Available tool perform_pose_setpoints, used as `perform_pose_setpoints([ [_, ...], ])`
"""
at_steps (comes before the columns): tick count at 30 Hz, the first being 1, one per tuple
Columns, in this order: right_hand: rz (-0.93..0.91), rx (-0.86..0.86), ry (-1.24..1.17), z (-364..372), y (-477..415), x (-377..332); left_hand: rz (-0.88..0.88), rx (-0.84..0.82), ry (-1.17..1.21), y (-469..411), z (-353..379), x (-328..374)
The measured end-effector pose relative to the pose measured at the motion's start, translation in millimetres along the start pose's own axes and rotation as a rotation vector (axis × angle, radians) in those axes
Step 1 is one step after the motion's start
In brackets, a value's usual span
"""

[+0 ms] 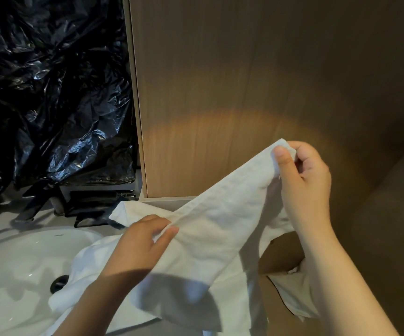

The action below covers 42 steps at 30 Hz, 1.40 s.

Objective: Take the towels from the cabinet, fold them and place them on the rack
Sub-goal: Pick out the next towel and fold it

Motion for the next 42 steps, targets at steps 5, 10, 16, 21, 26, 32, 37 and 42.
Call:
perform_pose_setpoints([
  [5,-0.033,0.035,0.029,-14.6,-11.1,-9.8,0.025,0.181,-0.049,-20.6,-34.4,1.1],
  [10,-0.106,0.113,0.079,-34.2,-18.6,-28.2,0.126,0.319,-0.025,-35.0,-67.7,18.5],
  [16,-0.165,0.256,0.128,-52.8,-28.1,-45.3,0.140,0.211,0.166,-55.9,-90.7,44.2],
  [21,-0.074,0.210,0.066,-51.3,-31.0,-25.8,0.007,-0.090,0.661,-65.7,-90.3,52.0],
  [26,0.022,0.166,0.032,-49.2,-21.1,-3.4,-0.118,-0.287,0.668,-64.5,-89.2,34.0],
  [32,0.103,0.104,0.131,-27.2,-5.7,36.8,-0.152,-0.135,-0.019,-77.9,-79.7,-17.3],
  [37,0.118,0.039,0.166,-12.7,3.4,64.2,-0.037,0.020,-0.180,-81.8,-68.1,-25.9],
  [42,0.165,-0.017,0.200,-4.6,1.0,86.4,0.061,0.051,-0.333,-94.7,-56.1,-26.1],
])
Point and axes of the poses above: each hand's wrist, its own y-axis away from the middle knuckle, its own z-axis out of the palm, x = y × z, the point moved 10 cm from there along -y, towards the middle knuckle, and after that the axes turned 4 degrees about x, right-handed, at the moved point
